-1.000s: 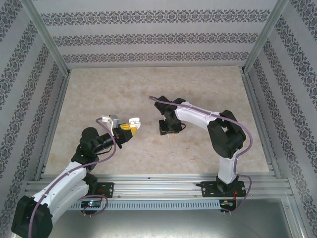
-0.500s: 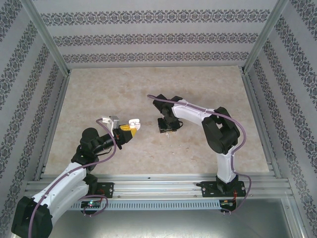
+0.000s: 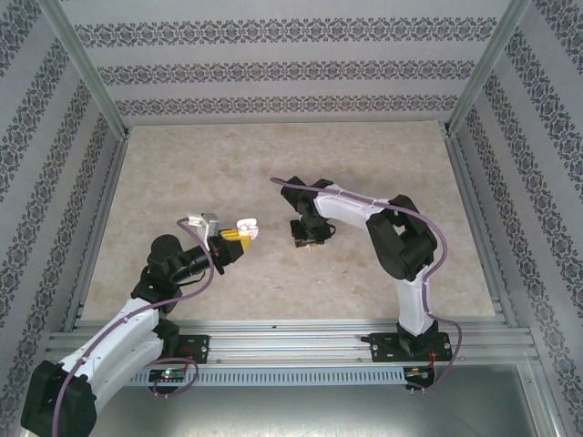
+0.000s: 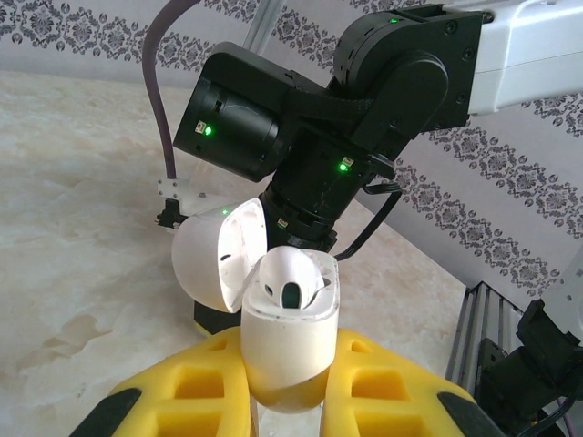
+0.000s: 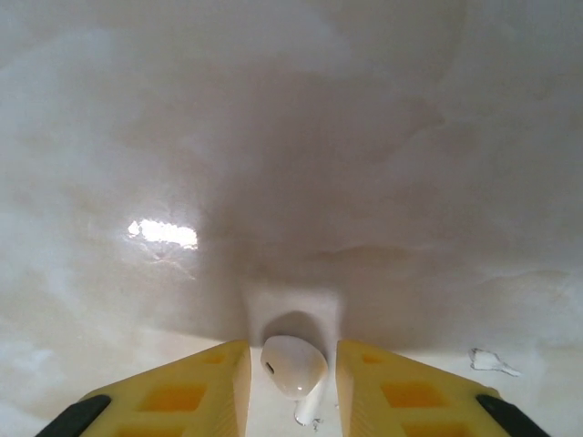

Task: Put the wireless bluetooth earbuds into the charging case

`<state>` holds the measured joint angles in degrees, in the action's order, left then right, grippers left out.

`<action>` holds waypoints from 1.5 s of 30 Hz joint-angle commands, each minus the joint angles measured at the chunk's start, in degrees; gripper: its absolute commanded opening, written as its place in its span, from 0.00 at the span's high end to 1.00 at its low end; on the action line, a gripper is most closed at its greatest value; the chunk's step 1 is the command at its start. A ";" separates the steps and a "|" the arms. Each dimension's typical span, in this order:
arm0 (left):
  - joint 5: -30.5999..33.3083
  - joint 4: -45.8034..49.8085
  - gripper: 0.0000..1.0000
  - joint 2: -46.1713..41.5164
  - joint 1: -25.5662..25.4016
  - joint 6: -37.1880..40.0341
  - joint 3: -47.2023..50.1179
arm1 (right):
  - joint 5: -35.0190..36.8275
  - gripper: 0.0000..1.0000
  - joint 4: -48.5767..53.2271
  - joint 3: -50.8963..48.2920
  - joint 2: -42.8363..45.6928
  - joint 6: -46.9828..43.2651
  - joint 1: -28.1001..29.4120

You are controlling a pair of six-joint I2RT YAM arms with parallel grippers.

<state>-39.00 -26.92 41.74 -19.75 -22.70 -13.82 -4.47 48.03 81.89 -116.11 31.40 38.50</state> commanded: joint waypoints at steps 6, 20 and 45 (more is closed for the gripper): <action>-0.77 1.45 1.00 -1.00 0.54 1.34 -0.43 | 0.72 0.78 -0.24 -1.85 -0.78 0.33 1.39; -1.73 -0.93 1.00 0.49 0.56 0.21 -0.44 | 3.55 0.82 0.94 -2.96 7.84 0.30 1.42; -8.14 -16.30 1.00 17.57 -0.37 -2.26 -4.87 | 4.92 0.85 -0.27 -1.12 27.64 2.22 3.64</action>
<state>-45.10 -35.81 57.65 -19.81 -23.83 -16.45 -1.41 47.99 79.37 -90.15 32.27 41.47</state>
